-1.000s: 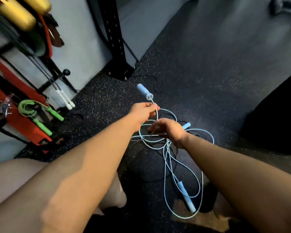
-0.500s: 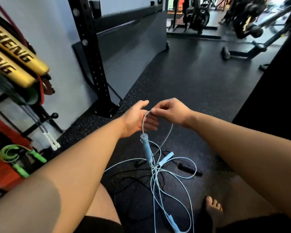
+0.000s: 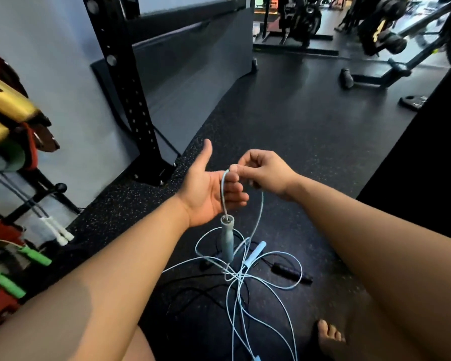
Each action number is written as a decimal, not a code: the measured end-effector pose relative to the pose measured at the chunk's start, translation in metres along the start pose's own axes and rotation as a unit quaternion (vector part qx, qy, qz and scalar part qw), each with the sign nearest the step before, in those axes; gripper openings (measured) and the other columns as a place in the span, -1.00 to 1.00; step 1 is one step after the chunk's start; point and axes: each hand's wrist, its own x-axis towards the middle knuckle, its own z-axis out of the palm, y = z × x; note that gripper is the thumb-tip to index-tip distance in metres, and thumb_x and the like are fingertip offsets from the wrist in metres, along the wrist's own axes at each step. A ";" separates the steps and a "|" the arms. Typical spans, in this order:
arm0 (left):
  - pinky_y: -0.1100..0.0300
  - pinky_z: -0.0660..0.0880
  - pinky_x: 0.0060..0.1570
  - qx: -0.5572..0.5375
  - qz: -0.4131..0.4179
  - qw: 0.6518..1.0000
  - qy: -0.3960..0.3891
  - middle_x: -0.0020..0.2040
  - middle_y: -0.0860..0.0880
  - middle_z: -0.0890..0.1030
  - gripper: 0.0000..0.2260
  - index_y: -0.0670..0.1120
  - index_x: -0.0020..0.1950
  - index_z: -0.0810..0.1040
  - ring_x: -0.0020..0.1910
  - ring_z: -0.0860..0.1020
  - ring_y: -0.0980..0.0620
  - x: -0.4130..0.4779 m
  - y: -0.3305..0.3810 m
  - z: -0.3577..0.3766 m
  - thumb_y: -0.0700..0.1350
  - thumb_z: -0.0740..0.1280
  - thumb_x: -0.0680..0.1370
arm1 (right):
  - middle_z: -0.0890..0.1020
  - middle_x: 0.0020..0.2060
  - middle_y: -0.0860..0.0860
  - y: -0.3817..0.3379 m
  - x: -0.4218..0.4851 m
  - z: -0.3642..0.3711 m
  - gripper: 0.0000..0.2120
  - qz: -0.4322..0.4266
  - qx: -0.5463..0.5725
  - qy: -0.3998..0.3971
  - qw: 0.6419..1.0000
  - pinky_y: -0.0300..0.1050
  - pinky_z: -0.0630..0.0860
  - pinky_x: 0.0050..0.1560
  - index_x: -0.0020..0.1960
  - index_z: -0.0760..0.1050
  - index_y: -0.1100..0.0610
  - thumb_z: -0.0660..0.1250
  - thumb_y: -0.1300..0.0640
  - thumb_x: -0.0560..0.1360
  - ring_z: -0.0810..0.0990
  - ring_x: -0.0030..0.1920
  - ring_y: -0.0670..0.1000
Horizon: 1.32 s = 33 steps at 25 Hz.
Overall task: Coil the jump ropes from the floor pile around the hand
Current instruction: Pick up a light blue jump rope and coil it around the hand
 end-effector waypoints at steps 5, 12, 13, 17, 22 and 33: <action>-0.01 0.60 0.01 -0.073 0.063 0.995 0.015 -0.31 -0.11 0.63 -0.21 -0.15 -0.21 0.56 -0.26 0.67 -0.12 0.005 0.017 -0.009 0.57 0.03 0.45 | 0.59 -0.41 0.04 0.039 -0.001 0.034 -0.68 0.056 0.063 -0.007 0.996 -0.15 0.47 -0.24 -0.16 0.52 0.25 0.23 0.06 0.66 0.54 -0.38 -0.03; -0.08 0.51 0.33 -0.108 0.115 0.984 0.084 0.01 -0.18 0.71 -0.20 -0.17 -0.03 0.59 0.07 0.69 -0.19 0.012 0.025 -0.033 0.56 0.04 0.47 | 0.59 -0.29 0.18 0.066 -0.006 0.053 -0.70 0.136 0.031 -0.137 0.981 0.05 0.47 -0.09 -0.16 0.55 0.15 0.22 0.05 0.67 0.56 -0.22 0.15; -0.08 0.50 0.34 -0.116 0.124 0.981 0.096 0.04 -0.19 0.71 -0.20 -0.17 0.00 0.59 0.10 0.70 -0.19 0.012 0.026 -0.037 0.56 0.04 0.48 | 0.58 -0.30 0.17 0.066 -0.006 0.055 -0.74 0.131 -0.007 -0.159 0.978 0.06 0.46 -0.11 -0.11 0.55 0.18 0.22 0.08 0.67 0.55 -0.23 0.15; -0.07 0.47 0.36 -0.123 0.143 0.970 0.151 0.11 -0.20 0.72 -0.16 -0.18 0.10 0.56 0.14 0.70 -0.19 0.014 0.029 -0.049 0.57 -0.01 0.48 | 0.60 -0.30 0.01 0.054 -0.011 0.059 -0.76 0.040 -0.241 -0.226 0.943 -0.04 0.51 -0.11 0.00 0.55 0.16 0.18 0.05 0.67 0.55 -0.30 -0.01; -0.06 0.41 0.43 0.007 0.128 0.965 0.230 0.07 -0.19 0.74 -0.12 -0.22 0.16 0.57 0.12 0.70 -0.14 0.021 0.021 -0.050 0.52 -0.12 0.53 | 0.67 -0.12 0.05 0.035 -0.015 0.055 -0.72 -0.079 -0.360 -0.222 0.903 -0.02 0.51 -0.01 0.06 0.56 0.12 0.14 0.01 0.68 0.60 -0.11 0.07; -0.09 0.41 0.39 0.298 -0.079 0.951 0.021 0.11 -0.32 0.68 0.23 -0.34 0.23 0.59 0.19 0.64 -0.31 0.024 -0.006 -0.044 0.64 -0.33 0.32 | 0.69 -0.22 -0.08 0.025 -0.004 0.012 -0.88 -0.146 -0.304 -0.063 0.939 -0.13 0.53 -0.14 -0.04 0.64 0.05 0.41 0.01 0.55 0.62 -0.21 -0.08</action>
